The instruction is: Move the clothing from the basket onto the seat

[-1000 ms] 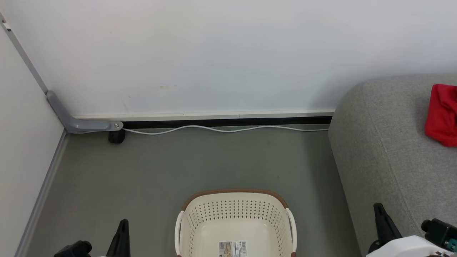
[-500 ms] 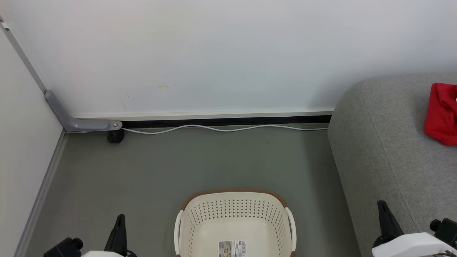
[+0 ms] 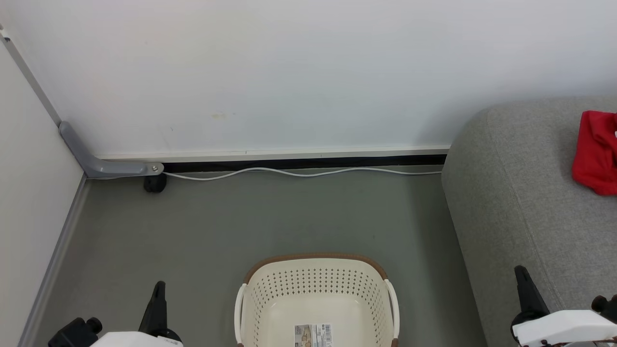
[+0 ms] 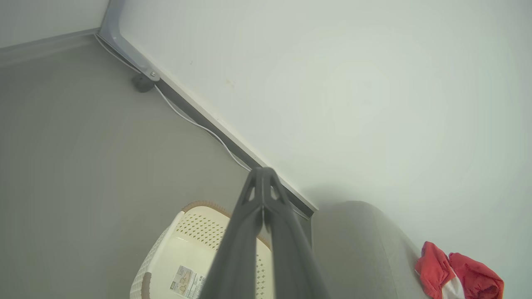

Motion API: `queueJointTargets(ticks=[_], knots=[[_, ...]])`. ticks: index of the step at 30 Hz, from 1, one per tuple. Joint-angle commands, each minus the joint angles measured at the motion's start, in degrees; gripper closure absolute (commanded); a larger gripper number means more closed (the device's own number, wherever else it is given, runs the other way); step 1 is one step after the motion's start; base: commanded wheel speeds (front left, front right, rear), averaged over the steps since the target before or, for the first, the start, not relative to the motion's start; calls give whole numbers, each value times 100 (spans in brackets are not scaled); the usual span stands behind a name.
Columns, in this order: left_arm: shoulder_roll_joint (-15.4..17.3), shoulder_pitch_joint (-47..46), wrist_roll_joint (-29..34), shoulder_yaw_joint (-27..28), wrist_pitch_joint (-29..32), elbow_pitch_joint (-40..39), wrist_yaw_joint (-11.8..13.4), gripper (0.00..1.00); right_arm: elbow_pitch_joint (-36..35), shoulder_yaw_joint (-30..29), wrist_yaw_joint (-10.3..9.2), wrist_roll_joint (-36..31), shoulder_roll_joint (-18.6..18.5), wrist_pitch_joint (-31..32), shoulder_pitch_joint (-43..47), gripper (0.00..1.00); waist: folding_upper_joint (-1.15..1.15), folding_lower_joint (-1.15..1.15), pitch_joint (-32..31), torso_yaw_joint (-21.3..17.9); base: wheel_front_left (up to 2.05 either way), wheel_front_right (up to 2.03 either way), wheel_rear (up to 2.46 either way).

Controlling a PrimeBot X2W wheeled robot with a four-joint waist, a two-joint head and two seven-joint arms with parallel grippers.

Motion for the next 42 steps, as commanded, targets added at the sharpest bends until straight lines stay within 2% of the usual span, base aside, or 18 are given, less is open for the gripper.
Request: queueJointTargets(ticks=[1, 42], knots=[[80, -319, -209, 136, 43, -174, -88, 100, -191, 15, 4, 186, -43, 61, -261, 100, 0, -1, 2, -2, 0, 0, 0], [105, -652, -2883, 447, 735, -352, -319, 100, -559, -338, 7, 2775, 25, 735, -365, 100, 0, -1, 54, -51, 0, 0, 0]])
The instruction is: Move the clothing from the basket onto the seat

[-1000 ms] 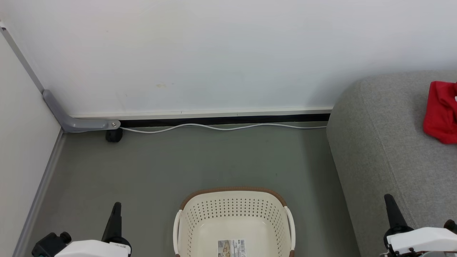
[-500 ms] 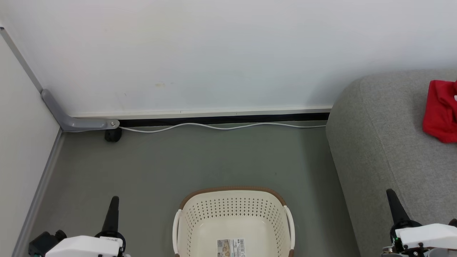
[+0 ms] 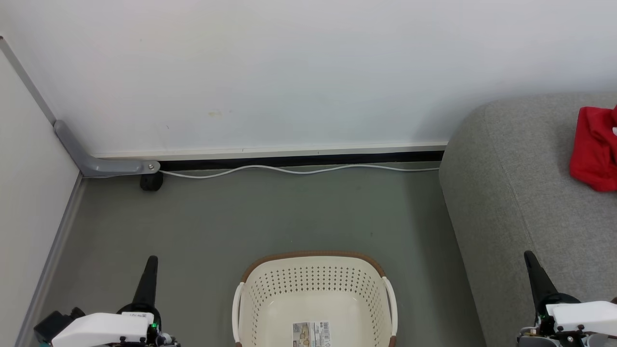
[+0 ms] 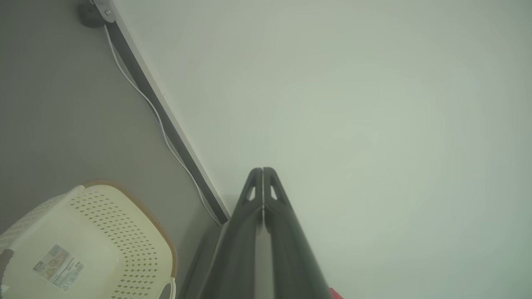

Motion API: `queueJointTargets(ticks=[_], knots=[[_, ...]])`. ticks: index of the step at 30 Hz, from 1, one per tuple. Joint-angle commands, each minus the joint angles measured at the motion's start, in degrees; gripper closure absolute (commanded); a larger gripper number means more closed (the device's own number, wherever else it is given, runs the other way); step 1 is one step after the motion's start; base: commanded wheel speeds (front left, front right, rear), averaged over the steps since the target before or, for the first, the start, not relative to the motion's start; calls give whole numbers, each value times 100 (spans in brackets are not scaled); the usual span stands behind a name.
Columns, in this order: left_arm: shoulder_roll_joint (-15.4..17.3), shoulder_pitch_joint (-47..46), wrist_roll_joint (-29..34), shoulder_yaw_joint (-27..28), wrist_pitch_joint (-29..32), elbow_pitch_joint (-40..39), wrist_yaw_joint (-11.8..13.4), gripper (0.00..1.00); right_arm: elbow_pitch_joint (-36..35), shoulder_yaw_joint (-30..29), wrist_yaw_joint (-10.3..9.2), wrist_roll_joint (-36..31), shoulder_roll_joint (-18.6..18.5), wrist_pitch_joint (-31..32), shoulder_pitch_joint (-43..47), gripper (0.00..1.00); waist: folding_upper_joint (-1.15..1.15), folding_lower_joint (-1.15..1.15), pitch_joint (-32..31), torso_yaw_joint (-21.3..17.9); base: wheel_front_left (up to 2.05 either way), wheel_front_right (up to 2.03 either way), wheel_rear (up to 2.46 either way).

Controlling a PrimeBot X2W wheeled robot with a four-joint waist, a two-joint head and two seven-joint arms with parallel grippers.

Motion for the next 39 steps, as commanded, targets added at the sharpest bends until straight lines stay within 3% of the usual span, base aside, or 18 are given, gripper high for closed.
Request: queueJointTargets(ticks=[1, 19, 39], knots=[[93, -346, -162, 190, 46, -191, -49, 100, -199, 58, 8, 157, -62, 73, -270, 100, 0, 0, 1, -1, 0, 0, 0], [104, -490, -1320, 325, 346, -268, -149, 100, -358, -95, 9, 1279, -32, 365, -315, 100, 0, 0, 24, -23, 0, 0, 0], [104, -490, -1321, 325, 346, -269, -149, 100, -358, -95, 9, 1280, -32, 365, -315, 100, 0, 0, 24, -23, 0, 0, 0]])
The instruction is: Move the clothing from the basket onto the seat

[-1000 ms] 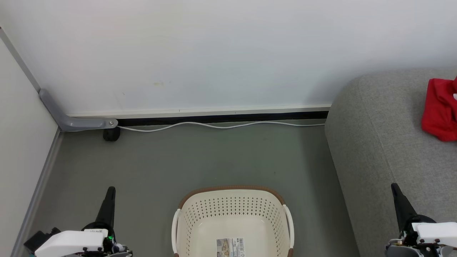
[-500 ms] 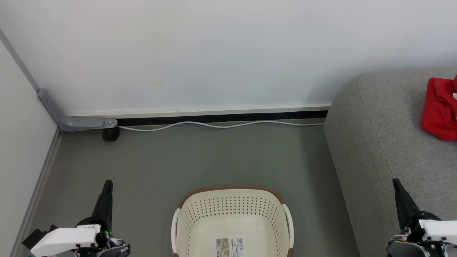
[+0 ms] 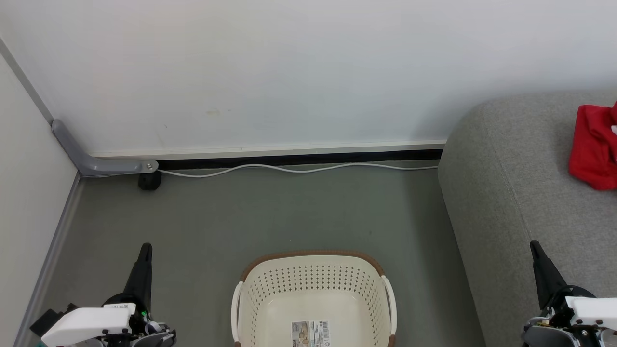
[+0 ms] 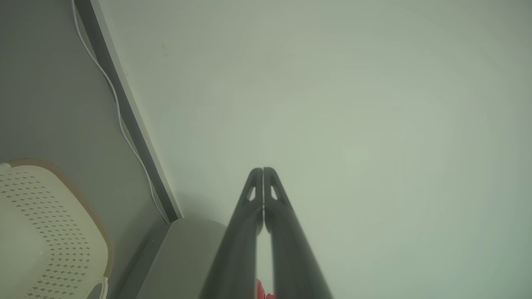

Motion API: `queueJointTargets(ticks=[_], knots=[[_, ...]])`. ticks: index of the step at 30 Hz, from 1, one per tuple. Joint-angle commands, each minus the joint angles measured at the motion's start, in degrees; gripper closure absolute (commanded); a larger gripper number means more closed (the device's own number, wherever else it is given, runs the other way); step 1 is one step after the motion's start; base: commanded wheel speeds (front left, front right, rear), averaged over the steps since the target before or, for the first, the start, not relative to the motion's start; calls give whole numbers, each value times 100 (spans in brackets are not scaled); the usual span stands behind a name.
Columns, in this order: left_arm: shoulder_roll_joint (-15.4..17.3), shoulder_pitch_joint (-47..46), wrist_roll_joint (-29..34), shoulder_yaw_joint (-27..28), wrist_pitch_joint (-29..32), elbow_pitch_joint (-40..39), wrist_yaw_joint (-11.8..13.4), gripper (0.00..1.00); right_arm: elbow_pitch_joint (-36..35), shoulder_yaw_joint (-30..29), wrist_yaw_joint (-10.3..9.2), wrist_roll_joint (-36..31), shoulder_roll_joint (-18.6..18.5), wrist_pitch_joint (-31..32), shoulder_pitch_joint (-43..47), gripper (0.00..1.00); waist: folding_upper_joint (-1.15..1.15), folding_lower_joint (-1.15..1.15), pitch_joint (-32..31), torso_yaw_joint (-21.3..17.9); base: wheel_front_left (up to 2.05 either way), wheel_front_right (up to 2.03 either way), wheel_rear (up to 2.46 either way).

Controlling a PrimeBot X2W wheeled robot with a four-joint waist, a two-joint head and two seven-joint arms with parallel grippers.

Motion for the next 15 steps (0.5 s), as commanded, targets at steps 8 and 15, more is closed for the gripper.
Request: queueJointTargets(ticks=[8, 15], knots=[[99, -335, -24, 190, 42, -165, -43, 100, -180, 95, 9, 66, -59, 44, -256, 100, 0, 0, 0, 0, 0, 0, 0], [99, -334, -24, 189, 42, -165, -43, 100, -180, 95, 9, 66, -59, 43, -256, 100, 0, 0, 0, 0, 0, 0, 0]])
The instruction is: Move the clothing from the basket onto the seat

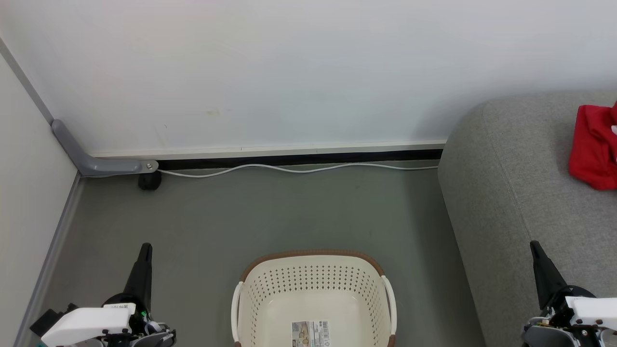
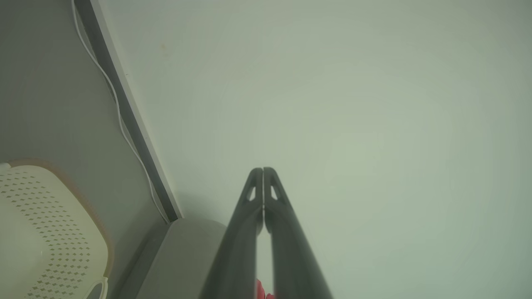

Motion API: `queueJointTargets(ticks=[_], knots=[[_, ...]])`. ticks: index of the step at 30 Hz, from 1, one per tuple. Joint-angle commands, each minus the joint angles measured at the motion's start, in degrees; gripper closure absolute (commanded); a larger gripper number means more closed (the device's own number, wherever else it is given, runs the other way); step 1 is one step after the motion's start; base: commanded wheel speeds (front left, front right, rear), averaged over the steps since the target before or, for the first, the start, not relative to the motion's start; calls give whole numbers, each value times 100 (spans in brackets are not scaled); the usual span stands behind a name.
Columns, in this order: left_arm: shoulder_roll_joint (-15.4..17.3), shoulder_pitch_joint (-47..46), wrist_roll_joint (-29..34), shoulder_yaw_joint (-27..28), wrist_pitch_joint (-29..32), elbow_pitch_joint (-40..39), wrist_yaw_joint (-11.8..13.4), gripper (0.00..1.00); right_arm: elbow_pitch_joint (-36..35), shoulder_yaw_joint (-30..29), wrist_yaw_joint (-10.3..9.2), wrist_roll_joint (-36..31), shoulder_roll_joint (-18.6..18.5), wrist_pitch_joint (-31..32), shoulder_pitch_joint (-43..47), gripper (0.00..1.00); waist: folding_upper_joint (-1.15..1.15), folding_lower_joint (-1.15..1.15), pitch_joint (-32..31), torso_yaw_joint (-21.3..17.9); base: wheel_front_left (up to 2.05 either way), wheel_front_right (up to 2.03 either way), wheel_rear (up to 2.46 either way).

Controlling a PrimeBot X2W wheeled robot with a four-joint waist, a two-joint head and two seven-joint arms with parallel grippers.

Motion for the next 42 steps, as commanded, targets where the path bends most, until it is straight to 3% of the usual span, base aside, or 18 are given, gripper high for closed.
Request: queueJointTargets(ticks=[1, 42], knots=[[99, -334, -24, 189, 41, -164, -43, 100, -179, 95, 9, 66, -60, 43, -256, 100, 0, 0, 0, 0, 0, 0, 0], [99, -334, -25, 189, 41, -164, -43, 100, -179, 96, 9, 67, -60, 43, -256, 100, 0, 0, 0, 0, 0, 0, 0]])
